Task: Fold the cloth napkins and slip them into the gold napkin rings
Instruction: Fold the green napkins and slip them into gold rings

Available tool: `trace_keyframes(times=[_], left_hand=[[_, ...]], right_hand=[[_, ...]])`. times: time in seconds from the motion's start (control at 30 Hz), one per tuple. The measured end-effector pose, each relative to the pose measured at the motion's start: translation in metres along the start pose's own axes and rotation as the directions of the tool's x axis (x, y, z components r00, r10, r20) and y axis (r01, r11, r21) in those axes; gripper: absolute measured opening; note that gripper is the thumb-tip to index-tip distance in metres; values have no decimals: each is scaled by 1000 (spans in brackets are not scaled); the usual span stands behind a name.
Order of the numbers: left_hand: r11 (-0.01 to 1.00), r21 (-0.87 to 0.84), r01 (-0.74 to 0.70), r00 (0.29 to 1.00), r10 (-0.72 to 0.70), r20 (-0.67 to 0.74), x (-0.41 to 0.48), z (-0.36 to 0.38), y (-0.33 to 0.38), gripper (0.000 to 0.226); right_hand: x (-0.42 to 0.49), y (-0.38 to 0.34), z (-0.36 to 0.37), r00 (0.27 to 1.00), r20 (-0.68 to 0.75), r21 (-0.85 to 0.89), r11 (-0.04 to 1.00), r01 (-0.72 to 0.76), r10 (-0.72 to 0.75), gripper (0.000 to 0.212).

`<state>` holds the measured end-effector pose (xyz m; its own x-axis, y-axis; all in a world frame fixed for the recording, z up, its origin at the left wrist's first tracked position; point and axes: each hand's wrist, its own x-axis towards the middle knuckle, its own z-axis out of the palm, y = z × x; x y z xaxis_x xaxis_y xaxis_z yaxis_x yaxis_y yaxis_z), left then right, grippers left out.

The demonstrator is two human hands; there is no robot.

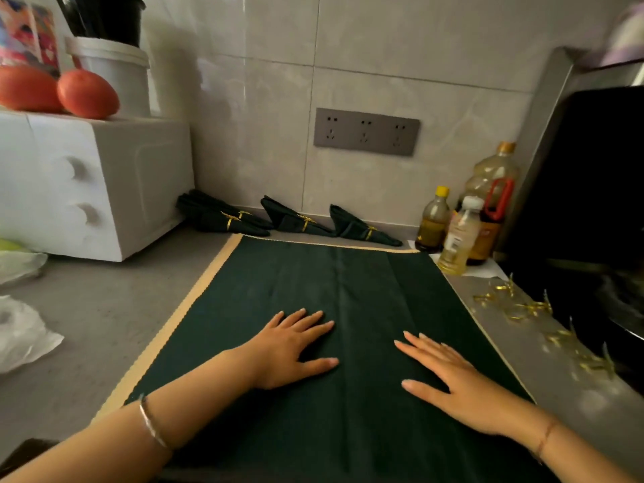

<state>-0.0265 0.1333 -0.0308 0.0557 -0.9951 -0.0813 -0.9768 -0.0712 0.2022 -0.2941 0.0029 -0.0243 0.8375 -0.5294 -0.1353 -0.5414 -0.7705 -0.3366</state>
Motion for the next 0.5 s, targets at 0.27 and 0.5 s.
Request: trace_keyframes(times=[0.27,0.5], left_hand=[[987,-53,-149,989,150,7,-64,21,55,89],[992,-8,-126,992,126,5,-92,15,75,92]], right_hand=[[-88,-5,16,998,8,-17,998,66,-66,74],[-115,-18,22,992,-101,43,996,74,-69,60]])
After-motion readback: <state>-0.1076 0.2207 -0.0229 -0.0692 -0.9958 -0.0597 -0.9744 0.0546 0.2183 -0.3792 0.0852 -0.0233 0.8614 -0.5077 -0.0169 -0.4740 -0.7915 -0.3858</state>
